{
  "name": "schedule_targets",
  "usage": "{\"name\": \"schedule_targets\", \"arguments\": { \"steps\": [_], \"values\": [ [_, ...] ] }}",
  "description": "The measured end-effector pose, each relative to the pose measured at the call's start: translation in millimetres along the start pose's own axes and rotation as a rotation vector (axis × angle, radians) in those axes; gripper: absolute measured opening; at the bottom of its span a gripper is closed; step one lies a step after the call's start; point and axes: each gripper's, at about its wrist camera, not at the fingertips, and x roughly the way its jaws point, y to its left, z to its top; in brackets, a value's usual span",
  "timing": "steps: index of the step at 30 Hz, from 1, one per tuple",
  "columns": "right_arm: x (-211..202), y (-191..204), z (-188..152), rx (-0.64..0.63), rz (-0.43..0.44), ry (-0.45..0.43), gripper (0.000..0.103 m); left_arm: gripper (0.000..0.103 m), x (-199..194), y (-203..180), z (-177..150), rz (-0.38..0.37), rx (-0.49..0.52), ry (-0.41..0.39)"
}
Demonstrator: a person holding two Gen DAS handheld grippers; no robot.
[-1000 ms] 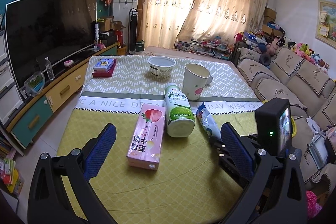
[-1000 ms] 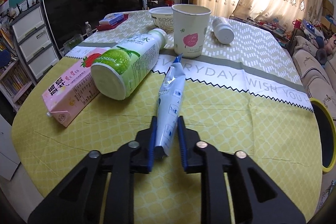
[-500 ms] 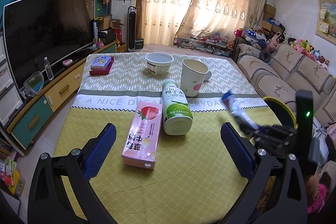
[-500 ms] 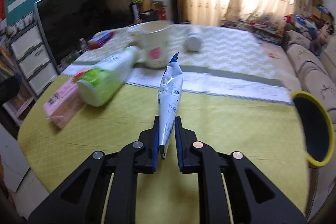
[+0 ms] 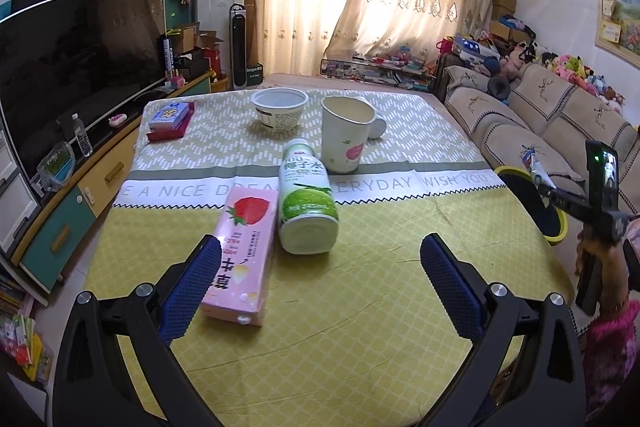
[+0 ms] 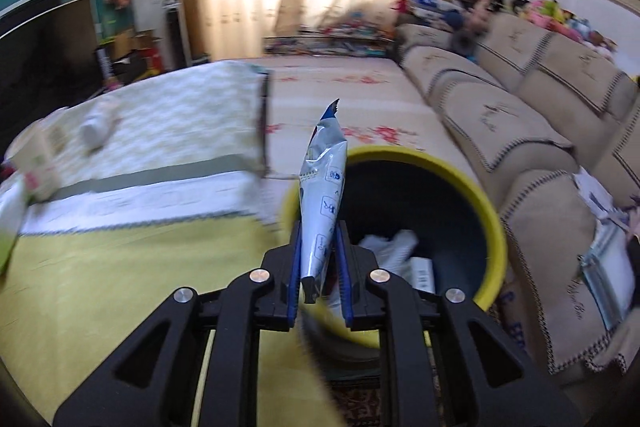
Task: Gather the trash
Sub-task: 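Carry the tube packet over the bin and open the right gripper, then grasp the green coconut-water bottle with the left gripper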
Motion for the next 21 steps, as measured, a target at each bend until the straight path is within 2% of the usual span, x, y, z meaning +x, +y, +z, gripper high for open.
{"name": "schedule_targets", "arguments": {
  "steps": [6, 8, 9, 14, 21],
  "values": [
    [42, -29, 7, 0.031, -0.067, 0.045, 0.03, 0.098, 10, -10, 2, -0.002, 0.027, 0.013],
    [52, -34, 6, 0.042, -0.082, 0.061, 0.047, 0.098, 13, -13, 3, -0.001, 0.035, 0.017],
    [55, -34, 6, 0.048, -0.092, 0.064, 0.049, 0.098, 14, -13, 3, -0.002, 0.037, 0.019],
    [41, -34, 2, 0.061, -0.093, 0.044, 0.05, 0.098, 24, -12, 5, -0.003, 0.034, 0.029],
    [4, -14, -4, 0.05, -0.035, -0.014, 0.051, 0.098, 43, -3, 12, -0.006, 0.008, 0.049]
  ]
}}
